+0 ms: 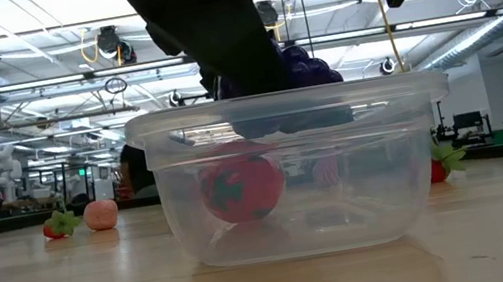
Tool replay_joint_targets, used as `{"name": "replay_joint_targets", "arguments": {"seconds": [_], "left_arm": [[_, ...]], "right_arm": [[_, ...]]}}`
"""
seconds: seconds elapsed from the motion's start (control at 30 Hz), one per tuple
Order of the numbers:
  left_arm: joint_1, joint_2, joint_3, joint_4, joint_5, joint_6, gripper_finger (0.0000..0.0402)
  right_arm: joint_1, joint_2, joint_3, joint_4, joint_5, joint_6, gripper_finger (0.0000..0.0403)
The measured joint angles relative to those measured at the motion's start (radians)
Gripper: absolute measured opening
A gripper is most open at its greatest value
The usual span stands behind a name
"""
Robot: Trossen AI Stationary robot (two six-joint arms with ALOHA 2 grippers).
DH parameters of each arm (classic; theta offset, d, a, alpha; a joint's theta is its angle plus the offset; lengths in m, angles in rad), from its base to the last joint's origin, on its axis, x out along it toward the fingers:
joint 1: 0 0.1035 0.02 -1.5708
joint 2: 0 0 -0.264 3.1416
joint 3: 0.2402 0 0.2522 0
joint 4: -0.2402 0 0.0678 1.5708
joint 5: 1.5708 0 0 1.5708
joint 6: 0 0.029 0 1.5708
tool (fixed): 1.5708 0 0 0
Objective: Pick and placing Produce into tupperware
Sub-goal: Put the purple grapes into the transparent container
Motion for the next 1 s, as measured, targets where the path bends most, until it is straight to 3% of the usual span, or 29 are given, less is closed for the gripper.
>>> {"name": "replay_joint_targets", "arguments": {"seconds": [1.0], "left_arm": [[0.000, 0.000, 0.000, 0.002, 0.024, -0.026, 0.0242]], "right_arm": [[0.000, 0.000, 0.000, 0.011, 0.000, 0.011, 0.0018]]}}
